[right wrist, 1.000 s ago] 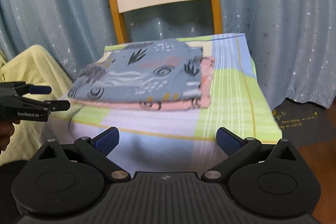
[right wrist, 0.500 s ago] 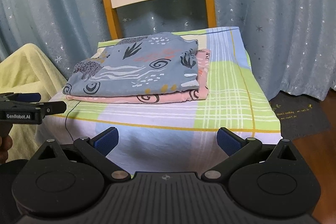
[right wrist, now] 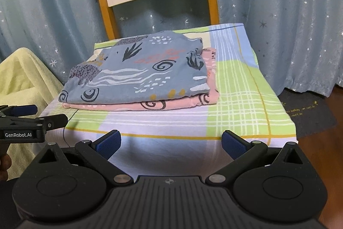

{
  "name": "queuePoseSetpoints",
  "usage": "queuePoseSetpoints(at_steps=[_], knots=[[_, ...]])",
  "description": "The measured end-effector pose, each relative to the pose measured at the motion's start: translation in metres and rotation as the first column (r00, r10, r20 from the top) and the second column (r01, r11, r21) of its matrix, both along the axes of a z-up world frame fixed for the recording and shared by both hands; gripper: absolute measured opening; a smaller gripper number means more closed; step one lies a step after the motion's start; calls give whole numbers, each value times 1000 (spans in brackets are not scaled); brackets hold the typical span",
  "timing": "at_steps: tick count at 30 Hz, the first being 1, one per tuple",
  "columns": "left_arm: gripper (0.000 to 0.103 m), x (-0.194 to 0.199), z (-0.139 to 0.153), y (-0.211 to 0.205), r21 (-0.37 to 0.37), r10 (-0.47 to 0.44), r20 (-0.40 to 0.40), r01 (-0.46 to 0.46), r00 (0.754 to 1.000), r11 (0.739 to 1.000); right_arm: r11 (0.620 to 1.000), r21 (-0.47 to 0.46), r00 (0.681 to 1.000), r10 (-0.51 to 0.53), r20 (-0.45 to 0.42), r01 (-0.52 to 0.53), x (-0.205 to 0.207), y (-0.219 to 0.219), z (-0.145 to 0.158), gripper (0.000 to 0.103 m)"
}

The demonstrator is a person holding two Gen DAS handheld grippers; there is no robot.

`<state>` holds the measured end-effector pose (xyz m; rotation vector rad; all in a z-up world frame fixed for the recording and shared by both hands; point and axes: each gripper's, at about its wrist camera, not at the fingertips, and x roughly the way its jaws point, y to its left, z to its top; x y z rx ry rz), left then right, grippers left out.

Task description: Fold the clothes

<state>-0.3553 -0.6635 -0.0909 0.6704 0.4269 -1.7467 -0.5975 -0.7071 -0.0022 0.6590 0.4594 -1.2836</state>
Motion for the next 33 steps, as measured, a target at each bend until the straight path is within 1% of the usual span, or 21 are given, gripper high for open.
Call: queuePoseSetpoints(at_steps=[19, 33], knots=[[102, -5, -18, -15, 21, -11, 1, 11, 1000, 1000, 1000, 20, 1000, -16, -26, 16, 7, -17, -10, 103], [102, -9, -21, -21, 15, -14, 23, 14, 1000, 1000, 1000, 3, 999, -21, -48, 21, 13, -28, -11, 103]])
